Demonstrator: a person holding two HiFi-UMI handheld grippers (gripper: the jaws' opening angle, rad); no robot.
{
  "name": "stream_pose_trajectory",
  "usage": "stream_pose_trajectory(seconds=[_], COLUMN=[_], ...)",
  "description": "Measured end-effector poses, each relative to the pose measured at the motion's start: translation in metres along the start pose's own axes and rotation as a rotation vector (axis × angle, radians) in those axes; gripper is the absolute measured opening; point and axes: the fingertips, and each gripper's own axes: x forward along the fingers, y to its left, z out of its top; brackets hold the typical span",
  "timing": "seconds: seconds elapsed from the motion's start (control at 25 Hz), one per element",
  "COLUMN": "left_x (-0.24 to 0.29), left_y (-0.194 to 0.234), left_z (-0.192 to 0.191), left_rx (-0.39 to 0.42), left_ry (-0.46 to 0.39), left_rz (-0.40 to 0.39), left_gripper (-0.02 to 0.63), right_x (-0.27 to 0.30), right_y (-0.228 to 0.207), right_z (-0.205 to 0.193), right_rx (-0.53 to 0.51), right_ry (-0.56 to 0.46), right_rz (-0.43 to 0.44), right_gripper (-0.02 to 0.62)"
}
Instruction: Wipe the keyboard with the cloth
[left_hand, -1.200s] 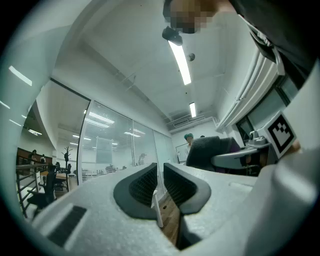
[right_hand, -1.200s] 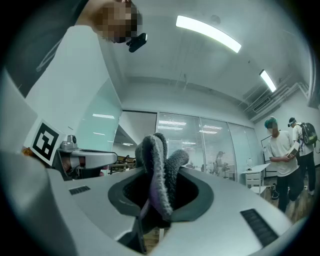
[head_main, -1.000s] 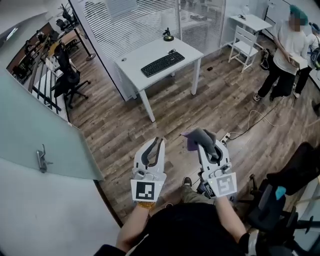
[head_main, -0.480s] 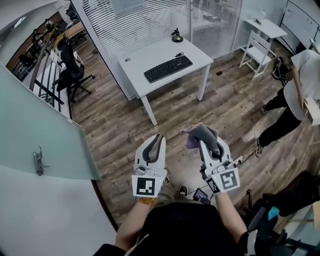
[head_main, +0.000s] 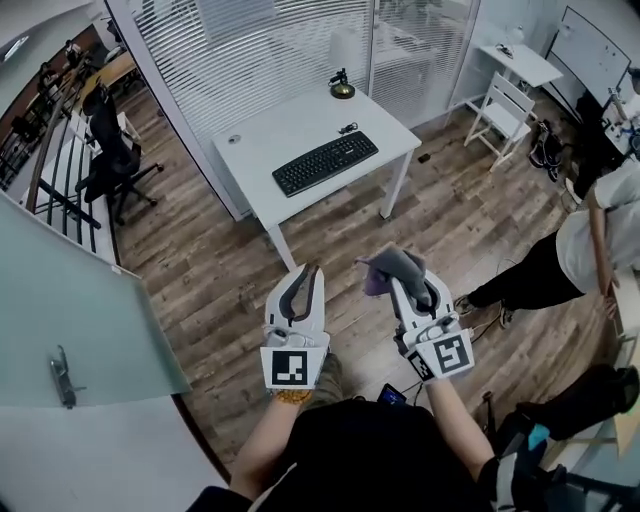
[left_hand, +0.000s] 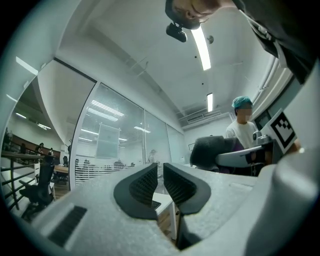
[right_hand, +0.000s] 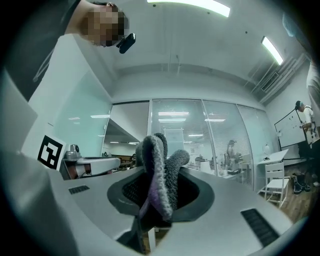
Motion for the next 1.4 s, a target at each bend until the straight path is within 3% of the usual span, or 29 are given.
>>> stream_pose_trajectory(seconds=[0.44,0.68,0.8,1.12,1.4], left_x=[0.105,0.135,0.155,0.235,0.310], left_y=[0.090,0.121,0.135,0.162,0.170], left_z=[-0.038,-0.063,-0.078,-0.118,-0.162], left_rx=[0.030,-0.013,0.008,0.065,0.041], left_ry=[0.029,0.036,0.042,0.077,0.150], left_rz=[-0.113,-0.117,-0.118,-0.101,-0.085], left_gripper=[0.049,0.049,0.049,0.049,0.051], right_x=[0.144,0.183,0.204,0.271,0.323], right_y=[-0.032,-0.058,-0.077,-0.154,-0.242], right_z=[-0.026,-0.052,-0.065,-0.113,-0.160], right_rx=[0.014,0.025,0.026,0.056,0.094], right_ry=[0.039,0.091,0.106,0.165,0.234], right_rz=[-0.080,-0.115,-0.127,-0.138,-0.131], right_gripper=[0.103,0.104,0.103,0.103,0.103])
